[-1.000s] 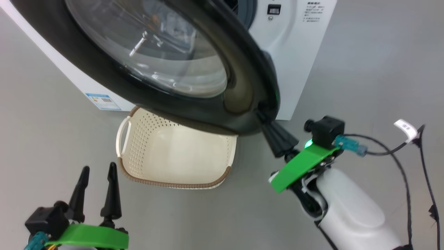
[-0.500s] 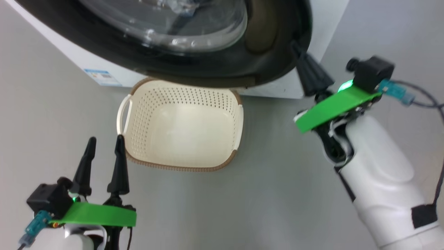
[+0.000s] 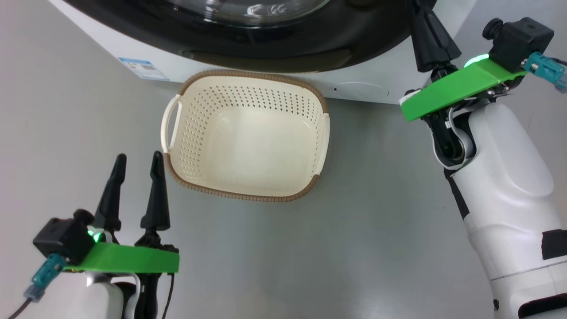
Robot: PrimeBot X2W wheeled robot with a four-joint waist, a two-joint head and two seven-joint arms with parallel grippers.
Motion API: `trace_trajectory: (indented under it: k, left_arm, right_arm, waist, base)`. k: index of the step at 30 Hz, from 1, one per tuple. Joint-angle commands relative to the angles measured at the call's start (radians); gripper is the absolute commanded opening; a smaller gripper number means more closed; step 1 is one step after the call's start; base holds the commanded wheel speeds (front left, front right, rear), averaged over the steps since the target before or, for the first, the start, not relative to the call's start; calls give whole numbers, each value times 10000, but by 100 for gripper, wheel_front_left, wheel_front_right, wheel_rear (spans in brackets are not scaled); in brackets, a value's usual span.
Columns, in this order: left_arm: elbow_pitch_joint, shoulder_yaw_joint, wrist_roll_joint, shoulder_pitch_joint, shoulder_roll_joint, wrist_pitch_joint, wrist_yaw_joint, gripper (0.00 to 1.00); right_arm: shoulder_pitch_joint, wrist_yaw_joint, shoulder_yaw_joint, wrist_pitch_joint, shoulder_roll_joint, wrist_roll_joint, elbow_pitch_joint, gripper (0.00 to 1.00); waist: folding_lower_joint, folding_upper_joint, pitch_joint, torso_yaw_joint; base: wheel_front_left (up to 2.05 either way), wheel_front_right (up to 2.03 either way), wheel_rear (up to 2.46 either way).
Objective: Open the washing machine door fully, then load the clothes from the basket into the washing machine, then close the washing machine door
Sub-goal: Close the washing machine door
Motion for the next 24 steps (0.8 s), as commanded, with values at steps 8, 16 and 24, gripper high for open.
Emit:
trace_trajectory:
  k: [8, 16, 24]
  left_arm:
    - [-205, 327, -57, -216, 164, -63, -15, 100]
    - [191, 381, -10, -96, 358, -63, -15, 100]
    - [715, 570, 79, 194, 730, -63, -15, 100]
  right_arm:
    - [-173, -25, 273, -48, 299, -247, -271, 0]
    - [701, -25, 1056, -48, 205, -226, -135, 35]
    - [1975, -25, 1326, -48, 84, -124, -226, 100]
  waist:
    - [0, 0, 51, -23]
    - [0, 0, -388, -221]
    - [0, 0, -1090, -568]
  base:
    - [0, 0, 0]
    - [0, 0, 0]
    - [0, 0, 0]
